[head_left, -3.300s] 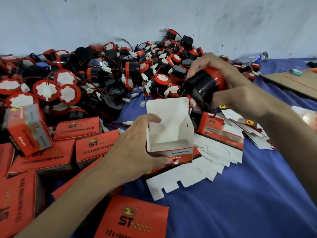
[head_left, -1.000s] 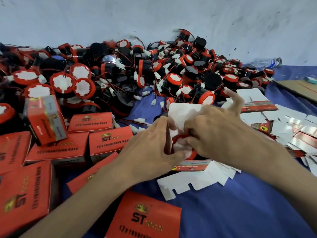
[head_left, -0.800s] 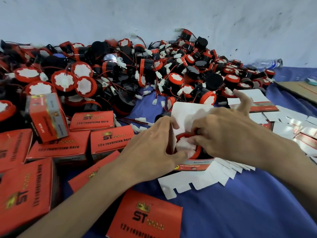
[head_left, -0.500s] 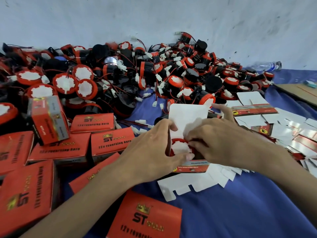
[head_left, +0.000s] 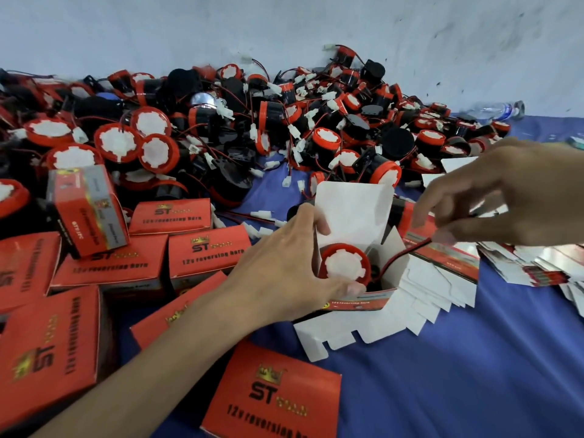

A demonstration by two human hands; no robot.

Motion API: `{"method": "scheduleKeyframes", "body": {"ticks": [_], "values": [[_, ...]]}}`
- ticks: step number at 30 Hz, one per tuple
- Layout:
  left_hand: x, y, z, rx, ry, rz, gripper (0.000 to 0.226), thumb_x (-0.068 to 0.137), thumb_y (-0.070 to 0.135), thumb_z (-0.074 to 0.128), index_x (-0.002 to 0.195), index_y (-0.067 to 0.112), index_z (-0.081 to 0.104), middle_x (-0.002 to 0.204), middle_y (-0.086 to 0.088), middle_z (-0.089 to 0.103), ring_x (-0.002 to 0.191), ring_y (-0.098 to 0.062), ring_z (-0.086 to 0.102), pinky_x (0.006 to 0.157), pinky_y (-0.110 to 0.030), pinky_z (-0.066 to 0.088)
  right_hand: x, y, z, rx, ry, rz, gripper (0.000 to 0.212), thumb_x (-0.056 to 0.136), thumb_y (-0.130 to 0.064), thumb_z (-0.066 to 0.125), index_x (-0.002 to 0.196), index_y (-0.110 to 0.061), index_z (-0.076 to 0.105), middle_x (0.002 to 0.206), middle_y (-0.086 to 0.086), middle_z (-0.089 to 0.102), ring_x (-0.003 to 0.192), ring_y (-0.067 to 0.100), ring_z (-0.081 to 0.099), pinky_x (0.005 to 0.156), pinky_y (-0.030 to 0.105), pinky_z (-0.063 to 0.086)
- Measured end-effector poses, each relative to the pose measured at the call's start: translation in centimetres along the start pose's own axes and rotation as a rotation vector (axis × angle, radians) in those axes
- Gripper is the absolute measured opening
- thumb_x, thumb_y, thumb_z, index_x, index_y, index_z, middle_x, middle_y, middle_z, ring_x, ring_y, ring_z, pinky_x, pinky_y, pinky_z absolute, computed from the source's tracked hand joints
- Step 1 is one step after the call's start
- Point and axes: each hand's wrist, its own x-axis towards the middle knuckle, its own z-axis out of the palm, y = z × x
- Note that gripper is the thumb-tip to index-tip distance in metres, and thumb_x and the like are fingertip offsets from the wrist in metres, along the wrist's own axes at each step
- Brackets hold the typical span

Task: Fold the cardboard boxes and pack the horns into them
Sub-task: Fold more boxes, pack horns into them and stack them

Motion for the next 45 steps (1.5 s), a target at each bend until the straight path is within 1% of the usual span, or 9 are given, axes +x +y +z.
{"method": "scheduleKeyframes", "body": {"ticks": [4, 8, 11, 16, 21, 25, 30, 39, 45], "values": [[0.0, 0.1, 0.0, 0.003, 0.0, -0.004, 0.061, 0.064, 0.066, 0.07, 0.093, 0.04, 0.023, 0.079, 0.014, 0.046, 0.07, 0.0, 0.046, 0.057, -0.025, 0.032, -0.6, 0.9, -1.2, 0.263, 0.071, 0.038, 0.02, 0.071, -0.055, 0.072, 0.084, -0.04, 0.073, 0.072, -0.008, 0.072, 0.066, 0.005, 0.069, 0.061, 0.012, 0.051], [0.0, 0.2, -0.1, -0.006, -0.013, -0.019, 0.06, 0.062, 0.068, 0.068, 0.092, 0.041, 0.023, 0.079, 0.013, 0.049, 0.071, 0.0, 0.049, 0.058, -0.026, 0.035, 1.6, -0.1, 1.4, 0.452, 0.279, 0.091, 0.013, 0.071, -0.027, 0.076, 0.075, -0.019, 0.067, 0.066, -0.002, 0.071, 0.059, 0.005, 0.067, 0.056, 0.015, 0.053], [0.0, 0.2, 0.0, -0.014, -0.002, -0.024, 0.058, 0.059, 0.069, 0.063, 0.091, 0.041, 0.024, 0.079, 0.013, 0.05, 0.071, -0.002, 0.05, 0.059, -0.027, 0.038, 3.2, -1.4, 3.9, 0.067, 0.409, 0.066, 0.019, 0.078, -0.013, 0.076, 0.077, -0.018, 0.058, 0.062, -0.009, 0.067, 0.057, -0.001, 0.063, 0.059, 0.006, 0.044], [0.2, 0.0, -0.1, -0.056, 0.002, -0.017, 0.058, 0.061, 0.064, 0.07, 0.092, 0.041, 0.027, 0.084, 0.011, 0.059, 0.077, -0.004, 0.057, 0.071, -0.035, 0.05, 4.0, -2.8, 7.3, -0.134, 0.473, 0.003, 0.015, 0.082, -0.009, 0.074, 0.09, -0.007, 0.062, 0.062, 0.004, 0.062, 0.051, 0.019, 0.054, 0.049, 0.036, 0.049], [0.2, -0.2, -0.3, -0.118, -0.024, 0.008, 0.052, 0.064, 0.071, 0.059, 0.098, 0.042, 0.033, 0.086, 0.017, 0.06, 0.083, -0.002, 0.058, 0.072, -0.032, 0.048, 4.6, -2.8, 8.5, -0.096, 0.462, -0.088, 0.009, 0.081, -0.009, 0.073, 0.08, -0.001, 0.067, 0.07, 0.006, 0.067, 0.059, 0.022, 0.06, 0.054, 0.032, 0.048], [0.3, -0.4, -0.4, -0.132, -0.027, 0.014, 0.037, 0.083, 0.051, 0.06, 0.104, 0.042, 0.031, 0.093, 0.01, 0.062, 0.088, -0.013, 0.061, 0.078, -0.044, 0.051, 4.7, -1.9, 7.3, -0.038, 0.395, 0.015, 0.012, 0.089, -0.021, 0.068, 0.087, -0.009, 0.071, 0.086, -0.002, 0.058, 0.074, 0.011, 0.053, 0.068, 0.027, 0.047], [0.3, -0.3, -0.3, -0.06, 0.005, 0.004, 0.047, 0.08, 0.043, 0.069, 0.093, 0.049, 0.025, 0.089, 0.012, 0.058, 0.084, -0.008, 0.057, 0.078, -0.042, 0.05, 3.8, -1.3, 5.5, -0.153, 0.358, 0.062, 0.008, 0.088, -0.021, 0.068, 0.088, -0.015, 0.073, 0.069, -0.001, 0.068, 0.057, 0.01, 0.054, 0.058, 0.006, 0.032], [0.5, -0.4, -0.4, -0.041, 0.028, -0.002, 0.053, 0.058, 0.063, 0.068, 0.089, 0.038, 0.034, 0.082, 0.016, 0.058, 0.082, -0.008, 0.056, 0.071, -0.036, 0.048, 4.7, -2.9, 8.8, -0.067, 0.307, -0.043, 0.02, 0.093, -0.015, 0.06, 0.111, -0.011, 0.068, 0.083, 0.011, 0.072, 0.074, 0.029, 0.065, 0.072, 0.043, 0.049], [0.5, -0.4, -0.3, -0.042, 0.052, 0.01, 0.045, 0.053, 0.059, 0.054, 0.089, 0.043, 0.032, 0.082, 0.018, 0.058, 0.085, -0.008, 0.057, 0.074, -0.038, 0.05, 4.3, -3.3, 9.3, -0.044, 0.234, -0.063, 0.024, 0.089, -0.029, 0.056, 0.098, -0.008, 0.062, 0.071, 0.005, 0.066, 0.062, 0.025, 0.057, 0.058, 0.032, 0.039]]}}
